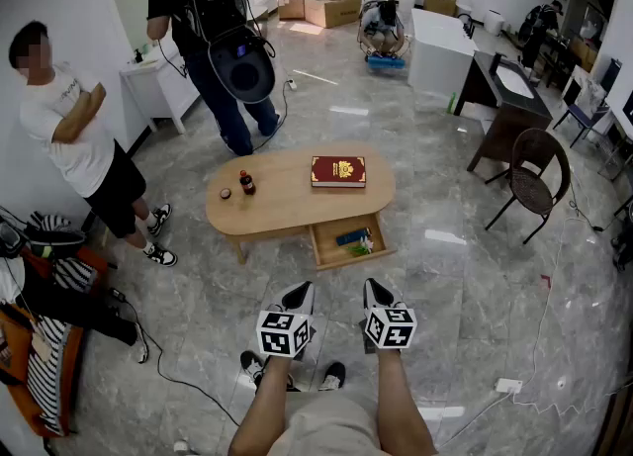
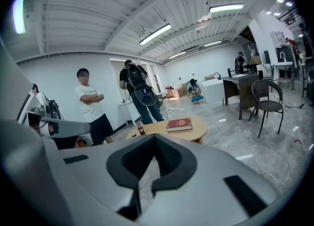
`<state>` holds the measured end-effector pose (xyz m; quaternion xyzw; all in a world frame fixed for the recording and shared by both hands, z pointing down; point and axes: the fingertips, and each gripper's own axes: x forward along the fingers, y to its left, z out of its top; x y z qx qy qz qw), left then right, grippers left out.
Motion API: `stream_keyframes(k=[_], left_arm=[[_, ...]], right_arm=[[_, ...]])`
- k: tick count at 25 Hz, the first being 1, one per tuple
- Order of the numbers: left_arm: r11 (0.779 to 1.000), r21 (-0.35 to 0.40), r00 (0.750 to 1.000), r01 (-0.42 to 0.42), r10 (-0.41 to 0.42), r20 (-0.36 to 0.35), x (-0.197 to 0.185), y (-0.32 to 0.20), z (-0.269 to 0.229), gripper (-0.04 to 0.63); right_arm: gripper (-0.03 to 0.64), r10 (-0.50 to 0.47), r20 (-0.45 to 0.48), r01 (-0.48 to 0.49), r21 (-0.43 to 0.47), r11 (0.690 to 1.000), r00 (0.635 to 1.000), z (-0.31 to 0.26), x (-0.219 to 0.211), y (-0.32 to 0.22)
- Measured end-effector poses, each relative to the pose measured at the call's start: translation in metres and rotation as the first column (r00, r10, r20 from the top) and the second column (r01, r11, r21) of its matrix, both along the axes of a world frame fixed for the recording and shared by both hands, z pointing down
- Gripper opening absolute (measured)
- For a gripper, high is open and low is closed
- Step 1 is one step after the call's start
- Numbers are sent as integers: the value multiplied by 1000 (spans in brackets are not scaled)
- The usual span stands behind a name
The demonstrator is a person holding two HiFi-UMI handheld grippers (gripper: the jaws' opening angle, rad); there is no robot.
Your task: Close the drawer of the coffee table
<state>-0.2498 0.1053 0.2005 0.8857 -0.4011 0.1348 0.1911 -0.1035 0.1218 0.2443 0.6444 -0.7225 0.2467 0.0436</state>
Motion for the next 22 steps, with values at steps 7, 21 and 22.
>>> stream_keyframes(k=[7, 21, 22], left_arm=[[999, 48, 999, 24, -25, 37, -12, -7, -9, 9], [1000, -1, 1000, -13, 13, 18, 15, -49, 8, 9], [1000, -1, 999, -28, 28, 17, 25, -54, 9, 9]], right_arm=[[15, -9, -34, 10, 19, 1000, 999, -5, 16, 4], [15, 217, 104, -221, 32, 975, 971, 5, 103, 23], [15, 242, 117, -246, 26, 969, 963, 8, 115, 25]])
